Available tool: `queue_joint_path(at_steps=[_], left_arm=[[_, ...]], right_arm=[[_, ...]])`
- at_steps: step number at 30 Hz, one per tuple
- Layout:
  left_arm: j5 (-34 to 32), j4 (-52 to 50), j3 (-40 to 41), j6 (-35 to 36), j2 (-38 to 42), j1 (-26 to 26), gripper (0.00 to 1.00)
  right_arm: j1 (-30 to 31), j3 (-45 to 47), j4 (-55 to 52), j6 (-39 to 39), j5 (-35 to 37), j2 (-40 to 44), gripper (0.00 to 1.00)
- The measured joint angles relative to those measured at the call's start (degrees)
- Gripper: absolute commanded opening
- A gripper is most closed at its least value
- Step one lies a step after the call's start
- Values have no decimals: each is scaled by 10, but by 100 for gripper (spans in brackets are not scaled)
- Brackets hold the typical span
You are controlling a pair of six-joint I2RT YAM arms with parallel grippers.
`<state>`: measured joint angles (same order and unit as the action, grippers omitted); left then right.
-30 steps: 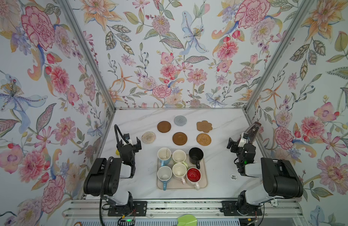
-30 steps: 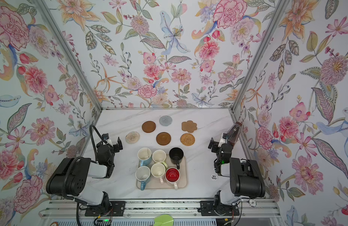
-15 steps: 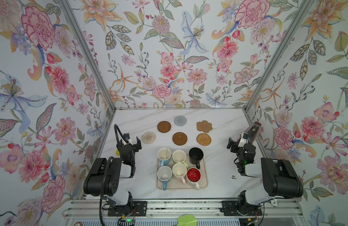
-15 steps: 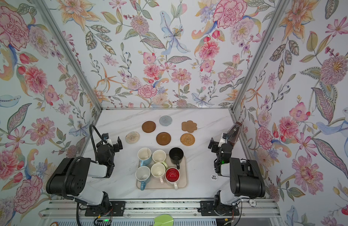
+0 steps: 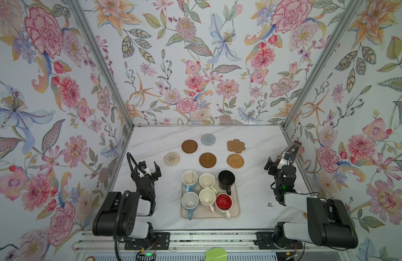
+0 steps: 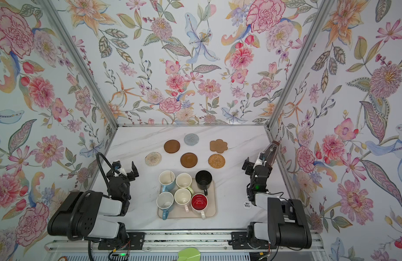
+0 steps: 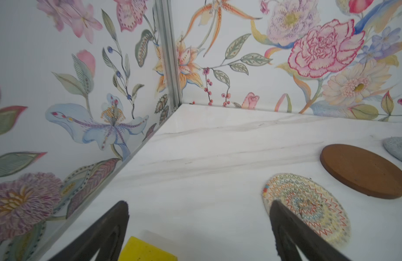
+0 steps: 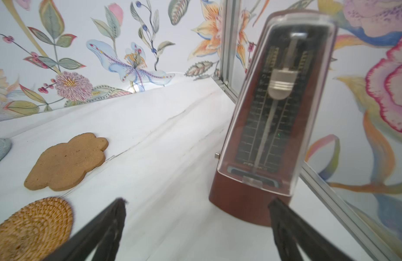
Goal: Place cups on coasters
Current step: Move the coaster to the top-center of the table.
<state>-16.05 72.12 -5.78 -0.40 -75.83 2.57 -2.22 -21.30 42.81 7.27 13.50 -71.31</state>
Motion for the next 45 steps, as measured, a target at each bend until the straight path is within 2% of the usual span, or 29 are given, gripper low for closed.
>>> queue_joint_path(at_steps=[2, 4, 6, 8, 10, 12, 15, 17, 19, 26, 32, 37, 45], left_arm=[[-30, -126, -40, -40, 106, 0, 99], [-40, -217, -98, -89, 173, 0, 99], [-37, -263, -124, -143, 224, 0, 99], [-24, -266, -103, -196, 272, -1, 99], [-2, -289, -84, -228, 284, -5, 97], [31, -354, -97, -247, 262, -8, 97], [76, -455, -158, -267, 207, -5, 95], [92, -483, -184, -276, 193, 7, 96], [95, -496, -192, -280, 192, 27, 96], [79, -569, -248, -278, 153, 74, 95], [66, -593, -254, -280, 164, 81, 95], [62, -593, -246, -290, 190, 82, 96], [63, -595, -241, -297, 191, 82, 96]], right_arm=[[1, -64, -59, 23, 5, 45, 99], [2, -98, -74, 76, 1, 71, 99], [-15, -99, -78, 149, -34, 88, 99], [-57, -75, -66, 217, -97, 88, 99], [-87, -55, -72, 262, -139, 69, 99], [-80, -70, -130, 279, -156, 39, 99], [-3, -158, -251, 257, -133, -6, 99], [47, -239, -306, 236, -129, -41, 99], [71, -307, -338, 222, -131, -76, 99], [77, -487, -441, 187, -184, -263, 99], [82, -570, -513, 154, -202, -390, 99], [96, -629, -573, 112, -173, -450, 99], [150, -753, -641, 52, -105, -524, 99]])
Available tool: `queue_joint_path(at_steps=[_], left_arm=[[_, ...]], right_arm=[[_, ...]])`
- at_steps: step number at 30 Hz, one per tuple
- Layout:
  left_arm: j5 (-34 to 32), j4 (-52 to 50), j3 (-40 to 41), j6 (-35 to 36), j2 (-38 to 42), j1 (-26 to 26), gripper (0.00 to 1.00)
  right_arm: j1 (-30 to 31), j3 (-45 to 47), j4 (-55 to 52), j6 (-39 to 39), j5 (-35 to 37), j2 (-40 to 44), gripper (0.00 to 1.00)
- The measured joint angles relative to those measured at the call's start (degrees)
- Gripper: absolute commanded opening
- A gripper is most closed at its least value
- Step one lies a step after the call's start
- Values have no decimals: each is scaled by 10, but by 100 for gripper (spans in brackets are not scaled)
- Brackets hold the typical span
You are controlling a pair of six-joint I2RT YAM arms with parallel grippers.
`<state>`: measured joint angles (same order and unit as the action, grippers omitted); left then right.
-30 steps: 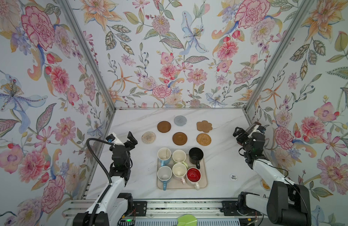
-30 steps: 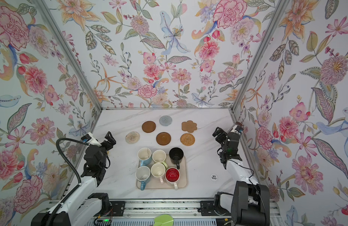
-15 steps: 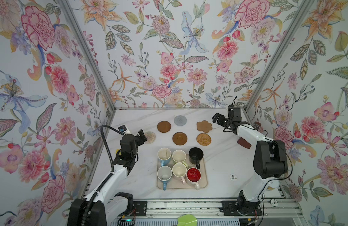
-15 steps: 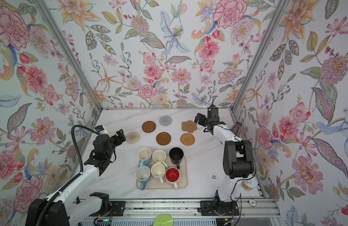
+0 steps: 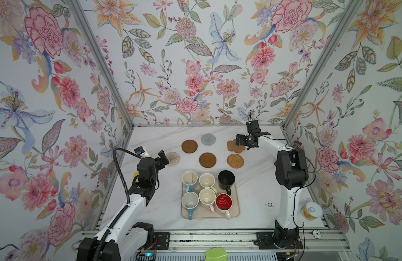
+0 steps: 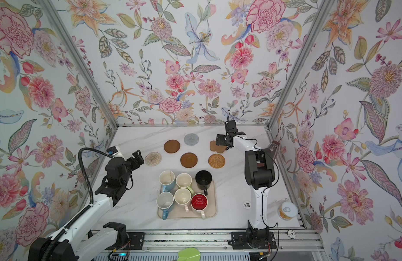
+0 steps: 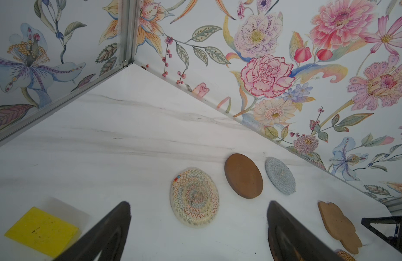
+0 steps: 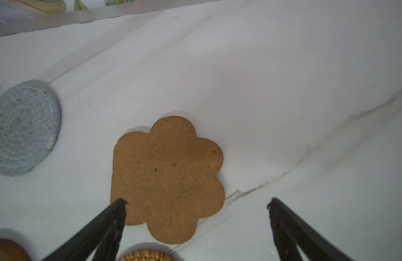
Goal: Place cups on coasters
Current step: Move the coaster to the top-center of the table.
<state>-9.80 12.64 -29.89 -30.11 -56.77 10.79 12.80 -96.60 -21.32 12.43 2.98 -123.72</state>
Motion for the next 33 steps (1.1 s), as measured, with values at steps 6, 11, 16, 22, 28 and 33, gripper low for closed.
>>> queue_joint_path(at_steps=[6, 11, 16, 22, 28, 33], left_arm=[[0, 0, 0, 0, 0, 0, 97], [0, 1, 5, 0, 4, 0, 97], [0, 2, 8, 0, 5, 0, 97], [0, 4, 15, 0, 6, 0, 98], [0, 6, 20, -7, 7, 0, 99], [0, 7, 20, -11, 6, 0, 99]], right_arm=[[15, -13, -32, -7, 5, -19, 99], [25, -1, -38, -6, 22, -20, 99], [33, 14, -50, -6, 27, -20, 99], [33, 5, -51, -5, 24, -24, 99], [33, -16, -50, -2, 20, -48, 99], [33, -32, -50, 0, 16, -61, 99]])
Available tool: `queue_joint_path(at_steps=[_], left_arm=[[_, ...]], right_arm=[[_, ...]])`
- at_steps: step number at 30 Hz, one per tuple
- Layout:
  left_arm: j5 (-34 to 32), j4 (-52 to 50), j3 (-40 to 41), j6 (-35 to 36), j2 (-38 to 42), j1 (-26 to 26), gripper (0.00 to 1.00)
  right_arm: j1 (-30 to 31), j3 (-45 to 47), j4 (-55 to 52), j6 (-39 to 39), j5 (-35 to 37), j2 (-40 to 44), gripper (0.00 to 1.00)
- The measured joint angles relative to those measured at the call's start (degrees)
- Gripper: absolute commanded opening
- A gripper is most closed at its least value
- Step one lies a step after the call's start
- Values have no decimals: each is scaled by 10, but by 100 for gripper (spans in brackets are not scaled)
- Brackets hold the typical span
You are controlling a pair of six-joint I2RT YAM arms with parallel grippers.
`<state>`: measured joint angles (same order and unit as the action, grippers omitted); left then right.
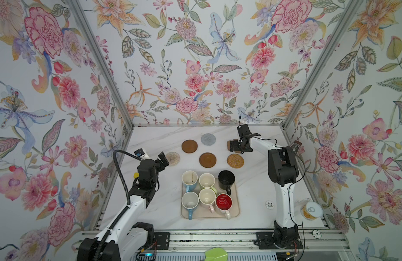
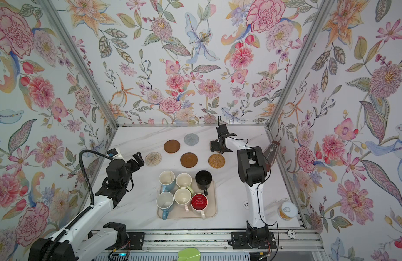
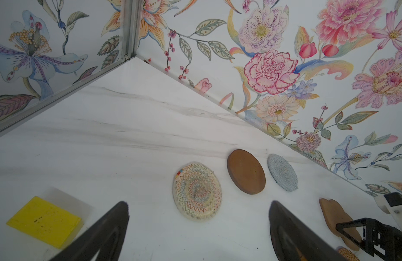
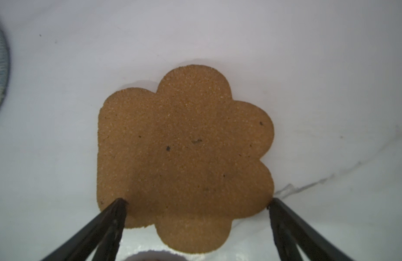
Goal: Place cups on coasters
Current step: Move the coaster to the top-center of the table.
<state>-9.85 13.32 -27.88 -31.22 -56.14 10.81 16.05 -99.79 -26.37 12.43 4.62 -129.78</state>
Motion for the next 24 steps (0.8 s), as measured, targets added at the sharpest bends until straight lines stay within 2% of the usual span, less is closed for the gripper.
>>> queue_joint_path(at_steps=[24], left_arm=[[0, 0, -1, -4, -17, 0, 99]], right_arm=[[1, -135, 2, 14, -9, -92, 99]])
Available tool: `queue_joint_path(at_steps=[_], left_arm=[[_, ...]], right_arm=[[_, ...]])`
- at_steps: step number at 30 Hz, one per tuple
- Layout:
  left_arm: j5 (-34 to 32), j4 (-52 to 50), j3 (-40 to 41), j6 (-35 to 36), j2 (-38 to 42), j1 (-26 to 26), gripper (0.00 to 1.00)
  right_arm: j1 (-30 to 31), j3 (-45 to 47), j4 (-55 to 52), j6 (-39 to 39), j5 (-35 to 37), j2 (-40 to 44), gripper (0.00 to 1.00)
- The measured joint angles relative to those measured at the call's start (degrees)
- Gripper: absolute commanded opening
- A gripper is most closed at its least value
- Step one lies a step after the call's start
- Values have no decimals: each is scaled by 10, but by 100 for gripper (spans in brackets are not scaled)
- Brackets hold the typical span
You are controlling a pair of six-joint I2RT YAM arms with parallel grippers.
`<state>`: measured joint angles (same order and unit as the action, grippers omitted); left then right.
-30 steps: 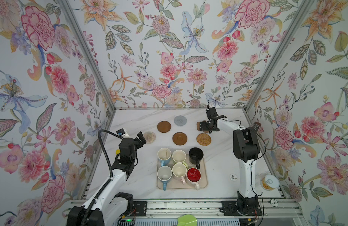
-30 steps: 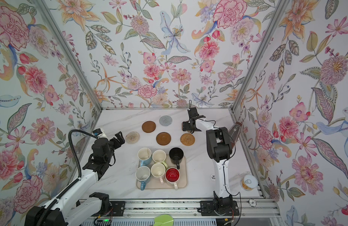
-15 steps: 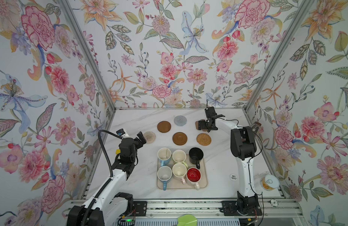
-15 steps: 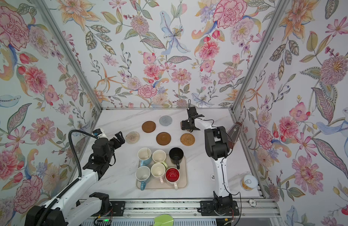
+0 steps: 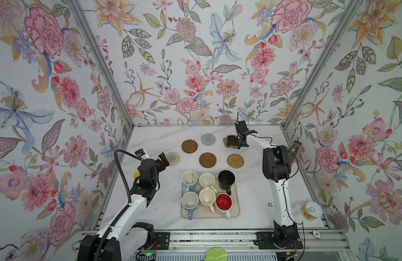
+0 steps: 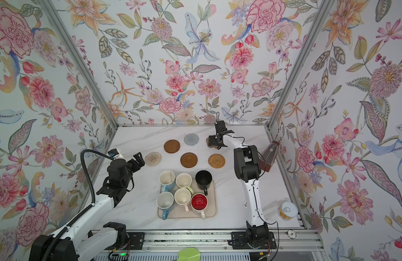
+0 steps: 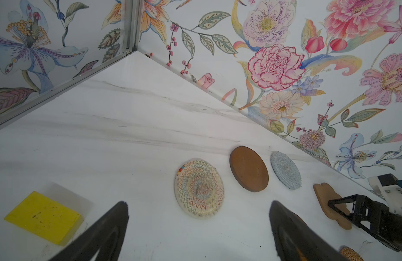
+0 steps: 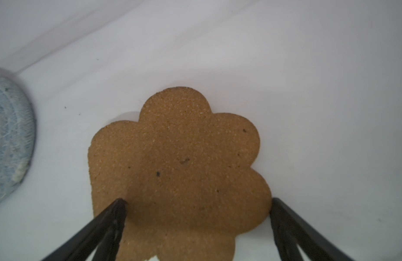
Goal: Place cups on coasters
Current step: Move the coaster to the top-center of the table.
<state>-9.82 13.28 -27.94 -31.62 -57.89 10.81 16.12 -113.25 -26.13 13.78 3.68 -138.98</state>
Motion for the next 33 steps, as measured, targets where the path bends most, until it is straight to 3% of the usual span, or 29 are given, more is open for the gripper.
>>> queue_joint_path(at_steps=[14, 26, 33], left_arm=[[5, 0, -14, 0, -14, 0, 99], [6, -2, -19, 0, -14, 0, 99], [6, -2, -19, 0, -12, 0, 99]], right_arm=[[12, -131, -20, 7, 15, -65, 99], [29, 3, -21, -31, 59, 66, 99], [41, 28, -18, -31, 55, 63, 99]])
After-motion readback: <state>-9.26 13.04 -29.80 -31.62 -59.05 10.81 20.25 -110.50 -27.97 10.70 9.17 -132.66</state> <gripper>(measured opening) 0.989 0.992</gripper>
